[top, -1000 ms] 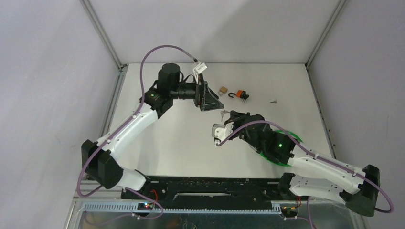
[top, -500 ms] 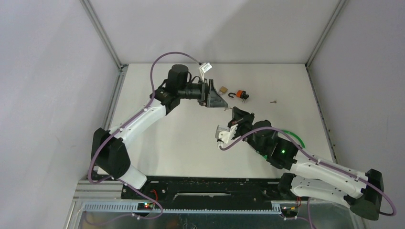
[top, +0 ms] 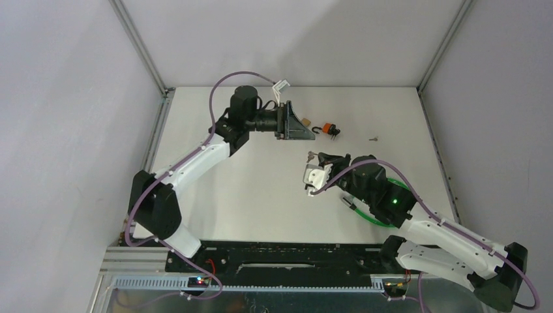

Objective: Unlock with the key

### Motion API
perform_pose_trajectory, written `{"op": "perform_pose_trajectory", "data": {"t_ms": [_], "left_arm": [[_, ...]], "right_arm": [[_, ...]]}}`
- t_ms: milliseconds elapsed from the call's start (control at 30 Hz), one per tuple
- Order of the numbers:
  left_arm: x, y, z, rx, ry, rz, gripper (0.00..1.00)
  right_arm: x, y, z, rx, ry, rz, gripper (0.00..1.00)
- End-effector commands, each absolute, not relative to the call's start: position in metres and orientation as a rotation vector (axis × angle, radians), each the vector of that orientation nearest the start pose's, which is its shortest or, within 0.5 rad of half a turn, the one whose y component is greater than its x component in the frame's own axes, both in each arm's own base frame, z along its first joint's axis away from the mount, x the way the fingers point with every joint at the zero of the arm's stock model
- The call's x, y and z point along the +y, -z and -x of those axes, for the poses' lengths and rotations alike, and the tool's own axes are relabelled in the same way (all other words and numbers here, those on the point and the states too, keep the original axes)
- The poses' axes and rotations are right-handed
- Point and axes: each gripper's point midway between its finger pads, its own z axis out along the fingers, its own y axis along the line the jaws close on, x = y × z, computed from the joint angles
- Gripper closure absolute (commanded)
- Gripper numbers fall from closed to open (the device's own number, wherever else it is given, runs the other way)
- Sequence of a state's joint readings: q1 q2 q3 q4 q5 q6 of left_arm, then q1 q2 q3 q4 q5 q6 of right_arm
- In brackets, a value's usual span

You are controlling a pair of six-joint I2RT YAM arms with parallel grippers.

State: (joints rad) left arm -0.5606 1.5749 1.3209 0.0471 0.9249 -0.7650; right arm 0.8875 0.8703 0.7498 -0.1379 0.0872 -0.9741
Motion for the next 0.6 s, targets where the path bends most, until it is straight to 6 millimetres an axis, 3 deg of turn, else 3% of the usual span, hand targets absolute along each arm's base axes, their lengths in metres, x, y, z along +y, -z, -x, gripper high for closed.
{"op": "perform_pose_trajectory", "data": {"t_ms": [0, 400, 567], "left_arm": [[-0.36, -0.32, -0.27, 1.959, 1.751, -0.577, 0.36], [-0.371, -0.296, -0.262, 2.073, 1.793, -0.556, 0.41], [-0.371, -0.296, -0.259, 2.021, 1.796, -0.64, 0.46]], "right_arm": [[0.233, -0.282, -0.247, 1.137, 0.059, 1.378, 1.0], [0.228, -0.284, -0.255, 1.169, 0.072, 1.365, 1.0], [0.229, -0.283, -0.253, 1.204, -0.013, 1.363, 1.0]]}}
